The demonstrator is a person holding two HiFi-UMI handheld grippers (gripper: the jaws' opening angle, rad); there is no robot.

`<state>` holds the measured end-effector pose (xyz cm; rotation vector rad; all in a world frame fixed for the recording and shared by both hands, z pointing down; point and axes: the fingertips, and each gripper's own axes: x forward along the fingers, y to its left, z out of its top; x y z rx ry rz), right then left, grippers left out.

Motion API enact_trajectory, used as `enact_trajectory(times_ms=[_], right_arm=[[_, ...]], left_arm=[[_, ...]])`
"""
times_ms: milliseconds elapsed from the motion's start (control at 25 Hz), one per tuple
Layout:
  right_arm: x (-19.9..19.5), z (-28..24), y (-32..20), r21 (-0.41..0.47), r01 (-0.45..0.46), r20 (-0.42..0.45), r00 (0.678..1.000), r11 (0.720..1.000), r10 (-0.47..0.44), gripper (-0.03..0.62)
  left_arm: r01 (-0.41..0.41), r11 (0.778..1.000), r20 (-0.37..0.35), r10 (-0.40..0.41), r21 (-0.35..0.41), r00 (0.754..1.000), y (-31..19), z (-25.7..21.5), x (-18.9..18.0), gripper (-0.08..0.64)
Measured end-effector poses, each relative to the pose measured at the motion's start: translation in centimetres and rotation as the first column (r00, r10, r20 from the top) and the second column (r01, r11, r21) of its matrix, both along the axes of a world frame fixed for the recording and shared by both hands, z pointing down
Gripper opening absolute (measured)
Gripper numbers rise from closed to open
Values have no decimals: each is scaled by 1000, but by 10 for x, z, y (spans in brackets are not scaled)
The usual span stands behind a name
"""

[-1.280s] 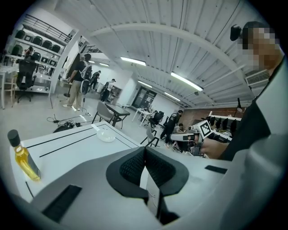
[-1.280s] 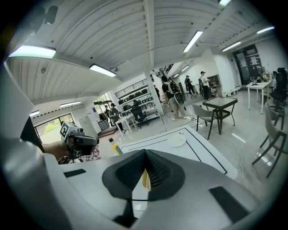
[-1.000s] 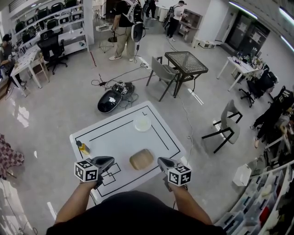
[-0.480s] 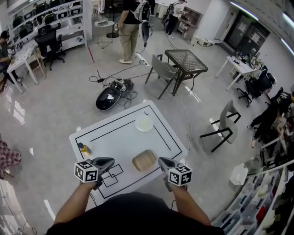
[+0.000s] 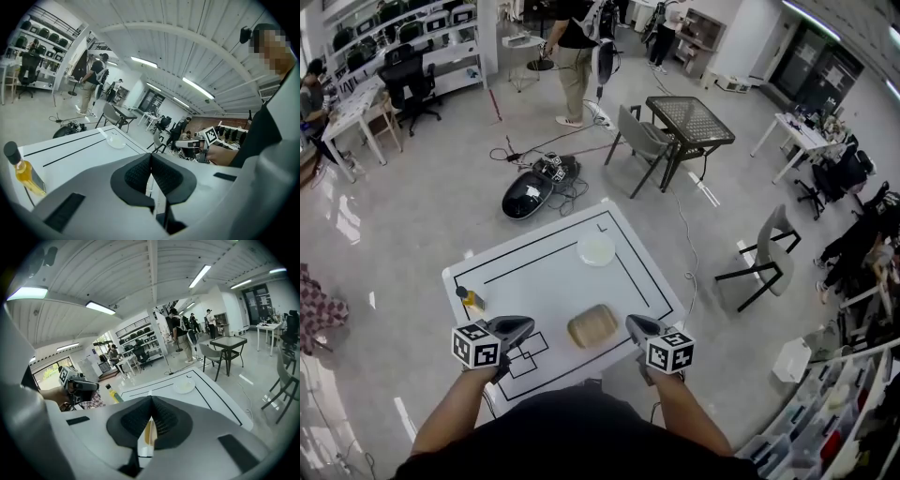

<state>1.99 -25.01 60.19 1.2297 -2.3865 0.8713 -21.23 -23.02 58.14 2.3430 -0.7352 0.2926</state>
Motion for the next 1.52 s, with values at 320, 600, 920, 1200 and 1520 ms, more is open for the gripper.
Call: enact_trajectory(times_ms=[320,600,920,1200,1520], right_arm=[[33,23,-18,-29,47,7,999,998,-47,12],[48,49,-27,-62,82,24,996,995,-81,12],[62,93,-32,-134,101,42,994,986,-96,14],[69,127,-31,-208,103,71,993,973,-90,17],[78,159,-27,-293,126,105,990,948,-99,62]], left_arm=[[78,997,36,-78,1,996,-11,-3,19,21],[118,993,59,-118,15,991,-18,-4,33,21],[131,991,84,-130,-3,988,-19,6,51,21],[139,990,103,-136,-24,985,-22,18,58,21],[137,989,121,-130,-50,984,-25,28,72,22]])
